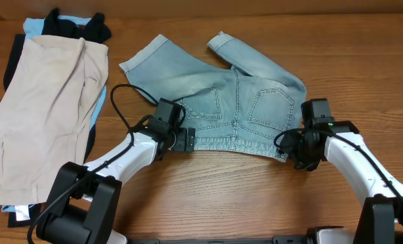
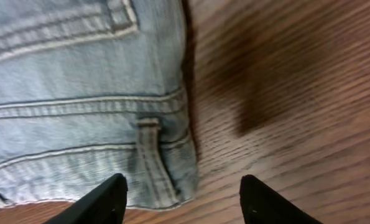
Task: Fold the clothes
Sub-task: 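Lift the waistband with both grippers and swing the shorts forward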
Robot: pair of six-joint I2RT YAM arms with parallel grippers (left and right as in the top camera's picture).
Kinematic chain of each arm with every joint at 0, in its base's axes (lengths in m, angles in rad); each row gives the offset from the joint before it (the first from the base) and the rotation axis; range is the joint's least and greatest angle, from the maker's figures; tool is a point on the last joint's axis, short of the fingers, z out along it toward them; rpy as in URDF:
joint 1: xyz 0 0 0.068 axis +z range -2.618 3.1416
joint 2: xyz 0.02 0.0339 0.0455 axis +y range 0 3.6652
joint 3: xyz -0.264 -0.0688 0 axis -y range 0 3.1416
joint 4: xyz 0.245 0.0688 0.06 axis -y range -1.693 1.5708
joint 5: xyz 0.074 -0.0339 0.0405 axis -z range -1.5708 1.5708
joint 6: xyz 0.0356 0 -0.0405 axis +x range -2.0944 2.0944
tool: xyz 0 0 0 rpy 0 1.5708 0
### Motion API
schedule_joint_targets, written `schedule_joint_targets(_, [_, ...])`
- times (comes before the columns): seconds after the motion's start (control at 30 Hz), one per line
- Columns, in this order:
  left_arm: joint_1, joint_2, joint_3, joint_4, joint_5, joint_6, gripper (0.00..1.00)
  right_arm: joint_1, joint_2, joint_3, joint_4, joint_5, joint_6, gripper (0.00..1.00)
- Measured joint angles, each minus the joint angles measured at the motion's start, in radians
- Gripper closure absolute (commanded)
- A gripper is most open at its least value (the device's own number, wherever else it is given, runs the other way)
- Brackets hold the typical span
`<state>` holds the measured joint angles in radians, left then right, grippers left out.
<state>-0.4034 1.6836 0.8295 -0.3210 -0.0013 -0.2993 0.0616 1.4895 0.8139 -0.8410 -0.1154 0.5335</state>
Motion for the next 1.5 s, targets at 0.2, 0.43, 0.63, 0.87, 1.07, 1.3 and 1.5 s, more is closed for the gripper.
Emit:
schedule_joint_targets(0.2, [0.000,0.015,0.006,0.023,-0.017,0.013,0.20,0.026,0.000,-0.019,0.074,-0.003,0.017,0.42])
schedule_joint_targets(0.43, [0.000,0.034,0.006,0.091,-0.014,0.011,0.52,0.052,0.000,-0.111,0.204,-0.012,0.051,0.51])
schedule_joint_targets(0.63, [-0.001,0.040,0.006,0.105,0.017,0.014,0.96,0.052,-0.004,-0.142,0.235,-0.021,0.060,0.96])
schedule_joint_targets(0.87, [-0.001,0.039,0.089,-0.108,0.039,0.014,0.96,0.049,-0.005,-0.104,0.166,-0.034,0.060,0.96])
schedule_joint_targets(1.07, [0.027,0.017,0.440,-0.545,0.072,0.044,0.96,0.004,-0.027,0.184,-0.130,-0.064,-0.035,0.96])
schedule_joint_targets(1.3, [0.063,-0.020,1.109,-0.934,0.108,0.128,0.96,-0.088,-0.053,0.781,-0.479,-0.124,-0.179,0.96])
schedule_joint_targets(1.5, [0.063,-0.044,1.583,-1.110,0.139,0.154,0.96,-0.147,-0.078,1.233,-0.673,-0.203,-0.233,0.96])
